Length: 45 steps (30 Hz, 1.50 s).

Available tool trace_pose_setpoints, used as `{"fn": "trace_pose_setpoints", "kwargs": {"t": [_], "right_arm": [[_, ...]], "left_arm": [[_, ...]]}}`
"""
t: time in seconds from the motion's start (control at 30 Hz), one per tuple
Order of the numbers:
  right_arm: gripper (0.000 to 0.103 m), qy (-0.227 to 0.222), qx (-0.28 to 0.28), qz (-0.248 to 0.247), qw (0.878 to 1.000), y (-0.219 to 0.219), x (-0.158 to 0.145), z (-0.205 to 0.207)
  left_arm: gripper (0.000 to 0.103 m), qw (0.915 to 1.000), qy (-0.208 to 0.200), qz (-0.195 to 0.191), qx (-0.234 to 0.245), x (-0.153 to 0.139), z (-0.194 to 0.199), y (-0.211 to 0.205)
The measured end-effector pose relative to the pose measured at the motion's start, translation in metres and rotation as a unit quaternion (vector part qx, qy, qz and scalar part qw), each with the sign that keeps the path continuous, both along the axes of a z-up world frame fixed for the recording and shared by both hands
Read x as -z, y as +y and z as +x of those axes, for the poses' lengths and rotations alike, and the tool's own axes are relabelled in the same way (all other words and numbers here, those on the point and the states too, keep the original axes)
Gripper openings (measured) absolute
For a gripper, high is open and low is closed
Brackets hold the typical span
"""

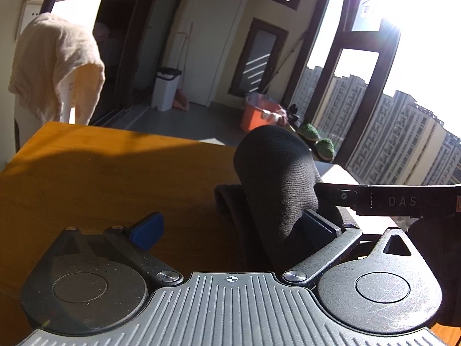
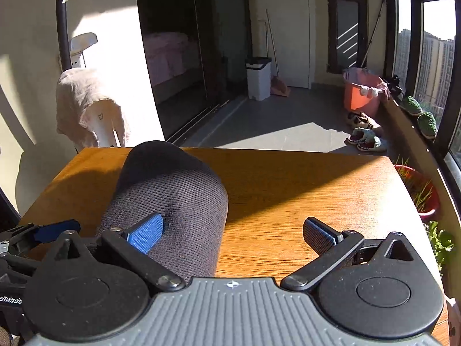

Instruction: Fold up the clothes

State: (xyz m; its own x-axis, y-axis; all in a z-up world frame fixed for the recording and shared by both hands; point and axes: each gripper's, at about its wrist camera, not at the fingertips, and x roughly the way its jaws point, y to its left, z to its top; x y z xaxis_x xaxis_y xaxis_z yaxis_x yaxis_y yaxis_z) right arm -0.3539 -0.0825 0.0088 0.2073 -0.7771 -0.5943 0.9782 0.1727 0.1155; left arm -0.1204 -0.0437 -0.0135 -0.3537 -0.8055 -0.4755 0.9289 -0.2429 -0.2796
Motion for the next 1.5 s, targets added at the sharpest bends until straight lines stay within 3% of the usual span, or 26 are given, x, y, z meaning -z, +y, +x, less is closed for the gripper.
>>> {"fn": "trace_pose_setpoints", "kwargs": {"t": [0.07,0.43,0.6,0.73,0.8,0.93,1.1,1.27,1.4,1.5], "right_arm": [[0.103,-0.016,0.014,0.009,1.0,0.0,0.001,-0.001],[0.103,0.027,0.035,-0.022,0.999,0.017,0.0,0.01],[0.103,0.066,0.032,-0.036,0.997,0.015,0.0,0.021],[0.103,0.063,-0.001,-0.009,0.998,-0.005,-0.029,0.021],[0.103,0.067,-0.011,-0.039,0.997,-0.012,-0.041,0.027],[0.103,0.081,-0.023,0.006,0.996,-0.05,-0.023,0.045],[0.103,0.039,-0.004,0.023,0.999,-0.056,-0.009,0.038],[0.103,-0.005,0.013,-0.031,0.999,-0.008,-0.024,0.012],[0.103,-0.009,0.017,-0.02,1.0,0.019,0.001,0.004],[0.103,-0.059,0.04,-0.035,0.997,0.025,0.016,-0.005]], "left_arm": [[0.103,1.0,-0.002,-0.001,0.002,0.0,0.001,0.0],[0.103,0.9998,-0.019,-0.007,0.006,-0.001,-0.002,0.004],[0.103,0.9997,-0.025,-0.004,0.002,-0.001,-0.003,0.002],[0.103,0.9999,-0.014,0.004,0.003,0.0,0.002,0.0],[0.103,0.9998,-0.018,0.002,0.003,0.0,0.001,0.001],[0.103,0.9997,-0.023,0.0,-0.004,0.0,0.001,0.002],[0.103,0.9999,-0.01,0.008,-0.004,0.001,0.008,-0.001],[0.103,0.9999,-0.009,0.008,0.0,0.0,0.008,-0.002],[0.103,0.9999,-0.005,0.013,0.005,0.001,0.008,-0.004],[0.103,0.9999,-0.013,0.009,0.003,0.001,0.006,-0.003]]}}
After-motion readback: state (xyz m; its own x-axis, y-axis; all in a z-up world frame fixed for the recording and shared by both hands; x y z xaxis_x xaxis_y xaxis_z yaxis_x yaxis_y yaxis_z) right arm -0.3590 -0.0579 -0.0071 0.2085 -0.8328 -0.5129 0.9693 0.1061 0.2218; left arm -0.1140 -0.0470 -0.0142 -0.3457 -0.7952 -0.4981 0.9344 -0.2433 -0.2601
